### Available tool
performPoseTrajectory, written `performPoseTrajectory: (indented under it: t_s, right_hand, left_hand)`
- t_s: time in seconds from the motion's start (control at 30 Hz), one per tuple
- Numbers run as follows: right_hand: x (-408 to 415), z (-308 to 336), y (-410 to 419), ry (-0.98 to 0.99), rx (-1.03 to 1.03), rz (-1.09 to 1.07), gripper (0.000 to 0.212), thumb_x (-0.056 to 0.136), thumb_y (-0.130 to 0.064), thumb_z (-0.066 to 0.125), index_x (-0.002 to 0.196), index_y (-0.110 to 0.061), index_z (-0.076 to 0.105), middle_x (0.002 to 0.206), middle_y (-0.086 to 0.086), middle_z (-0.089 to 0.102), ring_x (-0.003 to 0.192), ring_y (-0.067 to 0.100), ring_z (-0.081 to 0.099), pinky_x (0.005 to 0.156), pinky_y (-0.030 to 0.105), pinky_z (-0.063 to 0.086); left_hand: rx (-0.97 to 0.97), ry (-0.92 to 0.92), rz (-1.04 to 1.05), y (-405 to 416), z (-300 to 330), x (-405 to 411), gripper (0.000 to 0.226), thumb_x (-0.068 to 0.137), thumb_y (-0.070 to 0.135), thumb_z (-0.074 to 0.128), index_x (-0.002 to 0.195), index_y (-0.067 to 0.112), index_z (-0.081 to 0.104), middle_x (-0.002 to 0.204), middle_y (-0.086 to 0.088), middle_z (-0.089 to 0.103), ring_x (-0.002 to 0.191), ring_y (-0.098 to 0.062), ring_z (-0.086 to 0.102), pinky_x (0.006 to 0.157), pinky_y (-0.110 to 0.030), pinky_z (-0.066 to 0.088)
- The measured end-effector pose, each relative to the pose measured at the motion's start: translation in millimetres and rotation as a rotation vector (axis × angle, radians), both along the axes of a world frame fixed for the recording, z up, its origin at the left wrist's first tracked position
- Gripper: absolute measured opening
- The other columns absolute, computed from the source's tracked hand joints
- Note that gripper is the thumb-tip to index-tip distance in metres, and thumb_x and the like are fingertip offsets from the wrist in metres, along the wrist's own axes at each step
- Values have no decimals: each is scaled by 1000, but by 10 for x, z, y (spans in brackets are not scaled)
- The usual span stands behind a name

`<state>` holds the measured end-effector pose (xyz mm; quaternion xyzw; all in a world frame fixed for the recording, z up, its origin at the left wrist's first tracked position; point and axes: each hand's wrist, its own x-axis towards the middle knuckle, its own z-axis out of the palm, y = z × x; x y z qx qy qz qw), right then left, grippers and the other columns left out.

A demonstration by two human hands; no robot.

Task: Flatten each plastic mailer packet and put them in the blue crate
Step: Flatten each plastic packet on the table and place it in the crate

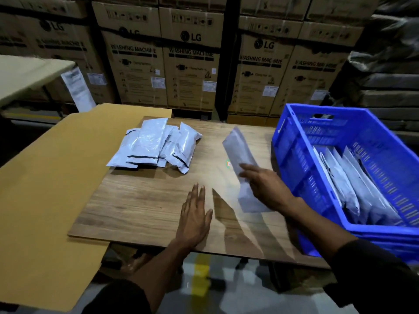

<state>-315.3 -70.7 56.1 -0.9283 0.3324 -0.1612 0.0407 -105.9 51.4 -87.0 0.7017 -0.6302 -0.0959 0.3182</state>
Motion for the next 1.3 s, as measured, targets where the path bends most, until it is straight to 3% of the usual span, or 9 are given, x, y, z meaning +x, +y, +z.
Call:
performPoseTrajectory:
  t_s: [0.1,0.23,0.6,0.7,0.8,1.0,1.13,1.3]
  right_hand:
    - [-218,258,-121,-186,-25,-77,47,72,16,55,109,-8,72,142,8,57,98,30,72,80,47,59]
    - [-587,594,-291,-244,-78,-122,52,69,17,57,111,-9,72,144,10,54,109,30,68,91,37,55]
    - [-1782,1446,-713,-137,-236,-261,49,68,17,61,109,-7,74,146,17,50,119,36,62,104,31,42]
    - [-2108,1462,-836,-67,-219,-302,50,68,18,62,110,-6,74,145,19,50,119,40,61,104,46,47]
    - [-2410,1389,-953,61,-181,-370,52,70,14,62,115,-10,72,148,16,48,115,44,62,99,53,50]
    - [-2855,1206,-1043,352,-43,-517,56,78,4,56,129,-19,64,159,4,36,122,38,58,91,47,52]
    - [-3026,980,-1057,619,23,-546,55,88,-4,48,138,-25,54,163,3,24,131,29,52,95,39,48]
    - [-3083,698,-1051,718,45,-518,48,90,-8,43,134,-24,53,159,4,31,122,31,58,90,41,53]
  left_hand:
    - [65,-77,-50,-91,-52,-255,55,95,39,40,145,15,39,157,-12,40,142,-33,41,104,-54,46]
    - [95,-189,-102,-237,-70,-531,49,94,39,42,133,14,56,152,-12,46,139,-34,44,100,-55,48]
    - [243,-361,-76,-503,-15,-1081,60,91,48,36,133,13,63,148,-14,52,137,-34,47,105,-63,40]
    - [265,-372,-63,-574,-8,-1180,60,91,49,36,131,14,64,147,-14,52,136,-35,49,103,-64,40]
    - [273,-384,-41,-635,-13,-1271,61,89,49,37,129,14,65,146,-14,54,133,-35,51,99,-66,41]
    - [232,-388,-1,-672,-87,-1330,62,88,48,36,133,13,63,148,-14,51,135,-36,50,102,-67,38]
    - [211,-405,24,-677,-103,-1353,63,89,48,35,136,14,60,151,-13,49,138,-35,45,105,-66,35]
    - [209,-409,35,-675,-101,-1345,63,88,49,36,138,16,57,154,-11,45,141,-34,42,106,-66,33]
